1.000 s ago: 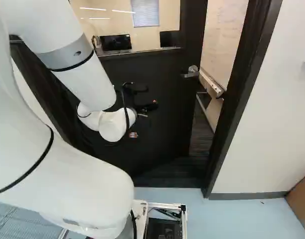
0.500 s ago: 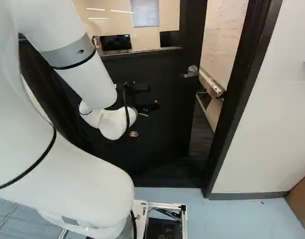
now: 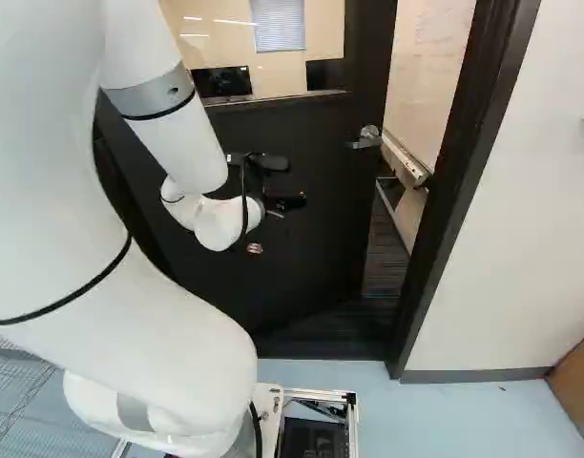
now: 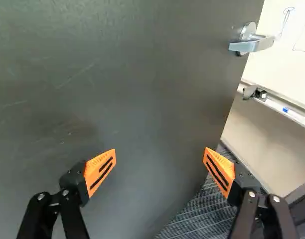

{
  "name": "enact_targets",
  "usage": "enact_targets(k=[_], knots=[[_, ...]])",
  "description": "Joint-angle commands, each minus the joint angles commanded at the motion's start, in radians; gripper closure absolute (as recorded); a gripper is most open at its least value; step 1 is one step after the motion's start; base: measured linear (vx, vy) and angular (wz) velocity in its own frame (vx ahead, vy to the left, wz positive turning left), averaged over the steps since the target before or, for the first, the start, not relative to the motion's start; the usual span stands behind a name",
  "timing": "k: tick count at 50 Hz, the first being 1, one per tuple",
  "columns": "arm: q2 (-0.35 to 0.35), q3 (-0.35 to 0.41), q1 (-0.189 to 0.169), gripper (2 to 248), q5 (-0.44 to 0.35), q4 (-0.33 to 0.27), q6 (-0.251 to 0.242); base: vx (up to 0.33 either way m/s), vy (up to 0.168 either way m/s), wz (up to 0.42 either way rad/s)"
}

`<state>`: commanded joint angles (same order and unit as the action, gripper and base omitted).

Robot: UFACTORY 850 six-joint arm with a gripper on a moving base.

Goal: Open the door and move inside

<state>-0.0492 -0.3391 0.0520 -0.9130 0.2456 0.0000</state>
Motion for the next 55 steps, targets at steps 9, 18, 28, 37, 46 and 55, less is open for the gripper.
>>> enact_targets(k=[9,18,28,37,46,55], knots=[[0.043,-0.042,0.019,3,0.011,0.045,0.0,0.0,0.0,0.0],[0.085,-0.085,0.037,3,0.021,0.086,0.0,0.0,0.0,0.0],[0.126,-0.129,0.061,3,0.027,0.124,0.0,0.0,0.0,0.0],[0.16,-0.165,0.083,3,0.027,0.153,0.0,-0.006,-0.001,-0.003],[0.194,-0.202,0.104,3,0.027,0.164,0.0,-0.018,-0.001,-0.002],[0.227,-0.24,0.125,3,0.027,0.164,0.0,0.0,0.0,0.0]])
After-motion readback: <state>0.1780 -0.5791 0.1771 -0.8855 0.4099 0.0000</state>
